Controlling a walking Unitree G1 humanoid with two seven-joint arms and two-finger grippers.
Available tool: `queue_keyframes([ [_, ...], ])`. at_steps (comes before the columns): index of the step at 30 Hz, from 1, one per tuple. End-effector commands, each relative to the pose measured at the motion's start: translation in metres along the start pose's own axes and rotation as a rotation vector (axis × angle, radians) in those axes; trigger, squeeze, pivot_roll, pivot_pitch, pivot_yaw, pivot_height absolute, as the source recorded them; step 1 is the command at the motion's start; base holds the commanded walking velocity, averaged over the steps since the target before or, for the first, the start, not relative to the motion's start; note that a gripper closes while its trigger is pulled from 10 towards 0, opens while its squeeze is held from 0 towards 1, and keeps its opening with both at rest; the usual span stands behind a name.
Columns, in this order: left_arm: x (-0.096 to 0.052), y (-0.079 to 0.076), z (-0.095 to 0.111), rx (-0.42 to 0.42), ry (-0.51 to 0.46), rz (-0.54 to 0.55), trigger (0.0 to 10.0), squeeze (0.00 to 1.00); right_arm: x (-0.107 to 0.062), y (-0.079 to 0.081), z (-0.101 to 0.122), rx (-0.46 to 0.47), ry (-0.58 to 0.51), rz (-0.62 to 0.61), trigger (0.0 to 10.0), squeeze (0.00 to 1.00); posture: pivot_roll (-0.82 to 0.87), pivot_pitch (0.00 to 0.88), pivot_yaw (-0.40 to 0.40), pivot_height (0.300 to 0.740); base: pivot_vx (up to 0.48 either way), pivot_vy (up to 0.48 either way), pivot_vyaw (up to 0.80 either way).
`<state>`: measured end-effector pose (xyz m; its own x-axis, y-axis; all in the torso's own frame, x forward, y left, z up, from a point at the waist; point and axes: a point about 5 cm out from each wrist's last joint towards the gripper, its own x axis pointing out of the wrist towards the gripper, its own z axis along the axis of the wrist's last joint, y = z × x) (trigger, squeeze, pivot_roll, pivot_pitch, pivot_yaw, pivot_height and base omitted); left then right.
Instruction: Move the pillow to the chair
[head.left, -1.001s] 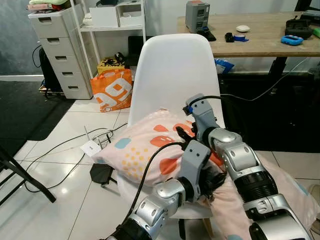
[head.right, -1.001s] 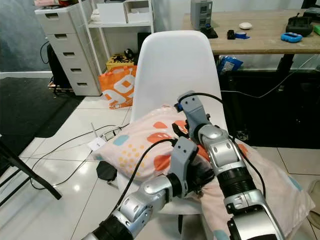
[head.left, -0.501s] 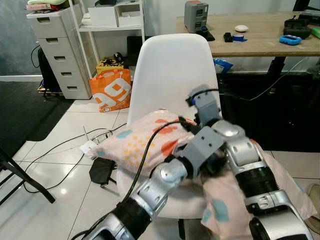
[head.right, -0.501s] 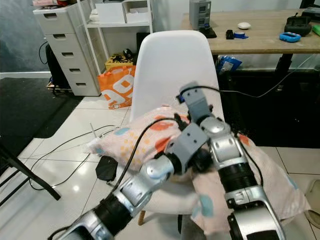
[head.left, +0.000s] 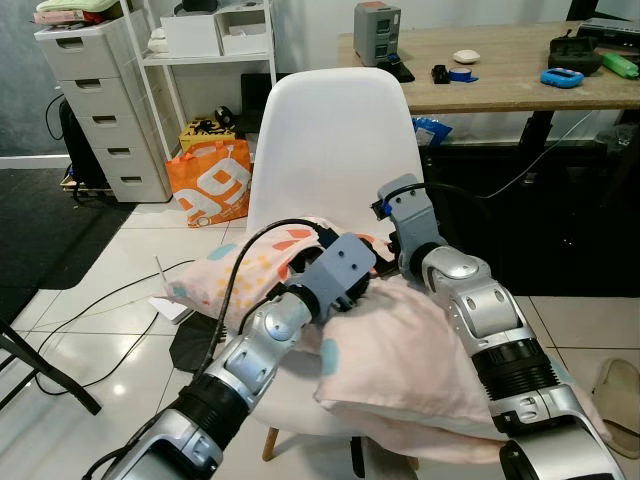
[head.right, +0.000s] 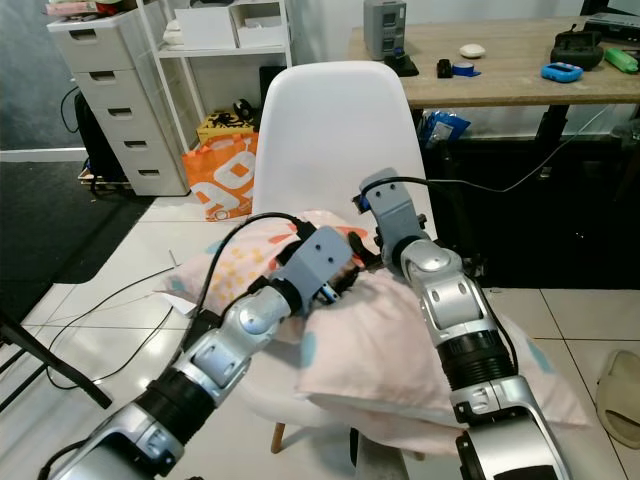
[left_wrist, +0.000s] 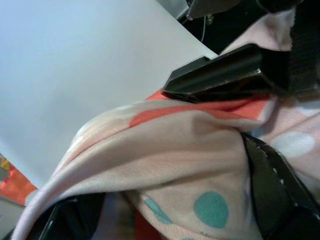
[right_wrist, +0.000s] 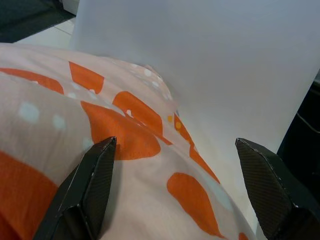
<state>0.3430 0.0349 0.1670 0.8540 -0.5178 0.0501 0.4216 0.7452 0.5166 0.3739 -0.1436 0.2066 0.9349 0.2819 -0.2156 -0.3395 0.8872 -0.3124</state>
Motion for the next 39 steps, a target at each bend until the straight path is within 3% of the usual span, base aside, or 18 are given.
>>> queue_keyframes([
  [1, -0.008, 0.024, -0.019, 0.086, 0.101, 0.039, 10.0, 0.0, 0.001, 0.006, -0.008, 0.049, 0.009, 0.037, 10.0, 0.0, -0.29, 0.078, 0.071, 0.565, 0.0, 0.0, 0.0],
  [4, -0.016, 0.036, -0.024, 0.083, 0.14, -0.013, 10.0, 0.0, 0.0, 0.01, -0.006, 0.099, -0.017, 0.071, 10.0, 0.0, -0.29, 0.08, 0.072, 0.565, 0.0, 0.0, 0.0],
  [9, -0.038, 0.046, -0.026, -0.047, 0.136, -0.149, 10.0, 0.0, -0.002, 0.018, 0.001, 0.197, -0.092, 0.139, 10.0, 0.0, -0.29, 0.084, 0.075, 0.565, 0.0, 0.0, 0.0],
  [10, -0.038, 0.046, -0.026, -0.047, 0.136, -0.149, 10.0, 0.0, -0.002, 0.018, 0.001, 0.197, -0.092, 0.139, 10.0, 0.0, -0.29, 0.084, 0.075, 0.565, 0.0, 0.0, 0.0],
  [11, -0.047, 0.055, -0.03, -0.02, 0.157, -0.169, 10.0, 0.0, -0.003, 0.02, 0.004, 0.24, -0.126, 0.169, 10.0, 0.0, -0.29, 0.085, 0.077, 0.565, 0.0, 0.0, 0.0],
  [15, -0.051, 0.059, -0.033, 0.004, 0.175, -0.17, 10.0, 0.0, -0.004, 0.021, 0.005, 0.255, -0.137, 0.18, 10.0, 0.0, -0.29, 0.085, 0.077, 0.565, 0.0, 0.0, 0.0],
  [17, -0.076, 0.08, -0.042, 0.014, 0.275, -0.204, 10.0, 0.0, -0.007, 0.026, 0.007, 0.295, -0.172, 0.23, 10.0, 0.0, -0.28, 0.088, 0.082, 0.565, 0.0, 0.0, 0.0],
  [18, -0.076, 0.08, -0.042, 0.014, 0.275, -0.204, 10.0, 0.0, -0.007, 0.026, 0.007, 0.295, -0.172, 0.23, 10.0, 0.0, -0.28, 0.088, 0.082, 0.565, 0.0, 0.0, 0.0],
  [20, -0.098, 0.093, -0.043, -0.001, 0.353, -0.263, 10.0, 0.0, -0.009, 0.029, 0.007, 0.315, -0.186, 0.257, 10.0, 0.0, -0.28, 0.085, 0.08, 0.565, 0.0, 0.0, 0.0],
  [22, -0.098, 0.093, -0.043, -0.001, 0.353, -0.263, 10.0, 0.0, -0.009, 0.029, 0.007, 0.315, -0.186, 0.257, 10.0, 0.0, -0.28, 0.085, 0.08, 0.565, 0.0, 0.0, 0.0],
  [27, -0.128, 0.107, -0.036, 0.041, 0.44, -0.356, 10.0, 0.0, -0.011, 0.036, 0.006, 0.331, -0.199, 0.326, 10.0, 0.0, -0.27, 0.078, 0.077, 0.565, 0.0, 0.0, 0.0],
  [29, -0.128, 0.107, -0.036, 0.041, 0.44, -0.356, 10.0, 0.0, -0.011, 0.036, 0.006, 0.331, -0.199, 0.326, 10.0, 0.0, -0.27, 0.078, 0.077, 0.565, 0.0, 0.0, 0.0],
  [30, -0.139, 0.117, -0.037, 0.095, 0.503, -0.362, 10.0, 0.0, -0.012, 0.038, 0.006, 0.34, -0.209, 0.352, 10.0, 0.0, -0.27, 0.073, 0.078, 0.565, 0.0, 0.0, 0.0],
  [31, -0.139, 0.117, -0.037, 0.095, 0.503, -0.362, 10.0, 0.0, -0.012, 0.038, 0.006, 0.34, -0.209, 0.352, 10.0, 0.0, -0.27, 0.073, 0.078, 0.565, 0.0, 0.0, 0.0],
  [33, -0.156, 0.14, -0.04, 0.185, 0.606, -0.307, 10.0, 0.0, -0.014, 0.042, 0.007, 0.379, -0.235, 0.391, 10.0, 0.0, -0.27, 0.067, 0.078, 0.565, 0.0, 0.0, 0.0],
  [36, -0.16, 0.151, -0.029, 0.151, 0.559, -0.241, 10.0, 0.0, -0.015, 0.041, 0.007, 0.416, -0.245, 0.386, 10.0, 0.0, -0.27, 0.07, 0.079, 0.565, 0.0, 0.0, 0.0],
  [39, -0.161, 0.152, -0.022, 0.123, 0.538, -0.229, 10.0, 0.0, -0.016, 0.04, 0.007, 0.426, -0.247, 0.382, 10.0, 0.0, -0.27, 0.07, 0.079, 0.565, 0.0, 0.0, 0.0],
])
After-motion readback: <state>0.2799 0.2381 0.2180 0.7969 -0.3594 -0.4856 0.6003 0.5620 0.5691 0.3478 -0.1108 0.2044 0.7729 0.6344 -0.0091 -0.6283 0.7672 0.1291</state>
